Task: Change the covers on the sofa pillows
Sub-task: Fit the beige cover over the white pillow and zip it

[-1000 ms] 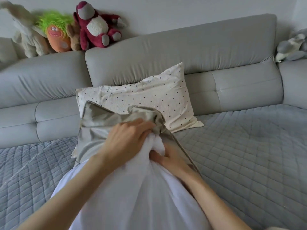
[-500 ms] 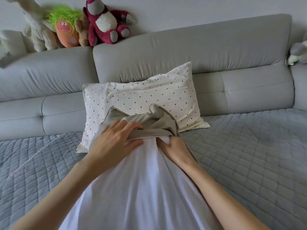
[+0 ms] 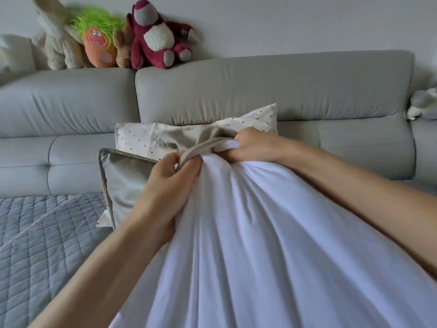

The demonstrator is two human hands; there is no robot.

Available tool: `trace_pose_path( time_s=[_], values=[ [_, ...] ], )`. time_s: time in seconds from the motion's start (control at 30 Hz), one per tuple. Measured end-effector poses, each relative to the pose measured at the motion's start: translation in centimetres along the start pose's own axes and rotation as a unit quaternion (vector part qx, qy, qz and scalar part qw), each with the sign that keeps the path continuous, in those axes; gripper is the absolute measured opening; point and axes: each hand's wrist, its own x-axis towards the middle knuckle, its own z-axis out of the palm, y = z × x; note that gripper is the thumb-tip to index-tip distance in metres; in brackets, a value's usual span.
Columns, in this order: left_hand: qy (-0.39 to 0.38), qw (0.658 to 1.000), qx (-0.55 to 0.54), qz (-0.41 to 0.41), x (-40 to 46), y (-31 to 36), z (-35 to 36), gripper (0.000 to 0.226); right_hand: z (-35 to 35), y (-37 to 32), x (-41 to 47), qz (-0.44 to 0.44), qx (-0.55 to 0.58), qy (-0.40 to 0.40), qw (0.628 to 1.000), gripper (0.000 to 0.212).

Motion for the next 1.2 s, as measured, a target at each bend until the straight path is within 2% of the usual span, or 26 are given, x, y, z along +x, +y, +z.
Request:
trace_pose_path(
  time_s=[0.03, 0.1, 0.17, 0.2, 0.23, 0.3, 0.4, 0.47, 0.53, 0.63, 0.67, 0.73, 0.8, 0.87, 0.93, 1.0, 1.07, 1.13, 1.2],
  values=[
    [-0.016, 0.997, -0.05, -0.054, 0.1, -0.2, 0.1, 0.021, 0.1, 0.3, 0.8, -0.002, -0.046, -0.044, 0.998, 0.028],
    [-0.057, 0.985, -0.122, -0.111, -0.1, -0.4, 0.6, 0.016, 0.3, 0.9, 2.0, -0.002, -0.131, -0.135, 0.982, 0.026],
    [-0.066, 0.985, -0.131, -0.087, -0.4, -1.4, 1.3, 0.01, 0.7, 1.2, 2.9, -0.015, -0.173, -0.176, 0.969, 0.025],
    [-0.045, 0.995, -0.079, -0.037, -0.4, -2.5, 1.6, 0.005, 1.3, 1.2, 3.4, -0.024, -0.175, -0.175, 0.969, 0.025],
    [-0.011, 1.0, 0.019, 0.023, -0.2, -3.8, 1.7, 0.004, 2.3, 1.2, 3.7, -0.033, -0.165, -0.16, 0.973, 0.025],
    [0.042, 0.969, 0.215, 0.113, 0.1, -7.1, 1.5, 0.013, 6.1, 2.3, 4.1, -0.029, -0.104, -0.101, 0.989, 0.027],
    [0.022, 0.923, 0.373, 0.096, 0.2, -12.0, 0.2, 0.047, 13.5, 4.9, 3.3, 0.053, 0.056, 0.0, 0.997, 0.026],
    [0.026, 0.913, 0.396, 0.093, -0.1, -13.6, -0.8, 0.048, 15.4, 5.4, 3.1, 0.081, 0.105, 0.021, 0.991, 0.03],
    [0.044, 0.921, 0.369, 0.12, -0.1, -14.0, -1.4, 0.041, 14.8, 4.9, 3.4, 0.078, 0.077, 0.015, 0.994, 0.049],
    [0.063, 0.923, 0.355, 0.136, 0.4, -14.0, -1.2, 0.032, 14.1, 4.5, 3.3, 0.122, -0.053, -0.023, 0.991, 0.074],
    [0.069, 0.92, 0.36, 0.14, 0.6, -14.2, -1.1, 0.031, 13.9, 4.7, 3.0, 0.136, -0.041, -0.042, 0.989, 0.079],
    [0.089, 0.915, 0.364, 0.148, 0.6, -14.4, -0.9, 0.028, 13.5, 5.0, 2.0, 0.135, 0.092, -0.072, 0.984, 0.093],
    [0.106, 0.942, 0.291, 0.132, 0.8, -14.5, -1.1, 0.018, 13.4, 5.1, 1.0, 0.102, 0.224, -0.09, 0.965, 0.113],
    [0.086, 0.984, 0.146, 0.064, 1.5, -14.1, -1.7, 0.004, 13.7, 4.9, 0.5, 0.073, 0.265, -0.098, 0.957, 0.109],
    [0.038, 0.995, 0.083, 0.036, 2.4, -13.6, -2.6, 0.007, 14.6, 4.7, 0.5, 0.061, 0.265, -0.087, 0.958, 0.1],
    [-0.003, 0.996, 0.088, 0.035, 3.2, -13.4, -3.4, 0.022, 15.1, 4.5, 1.4, 0.086, 0.263, -0.086, 0.957, 0.088],
    [-0.026, 0.993, 0.114, 0.014, 4.0, -13.0, -4.0, 0.028, 15.2, 4.0, 2.4, 0.113, 0.255, -0.12, 0.953, 0.064],
    [-0.041, 0.988, 0.145, -0.018, 4.9, -12.3, -4.6, 0.019, 16.1, 3.6, 3.5, 0.083, 0.169, -0.158, 0.969, 0.055],
    [-0.02, 0.975, 0.216, -0.039, 5.9, -11.9, -4.9, 0.02, 17.4, 3.4, 3.8, 0.08, 0.05, -0.161, 0.982, 0.062]
  ],
)
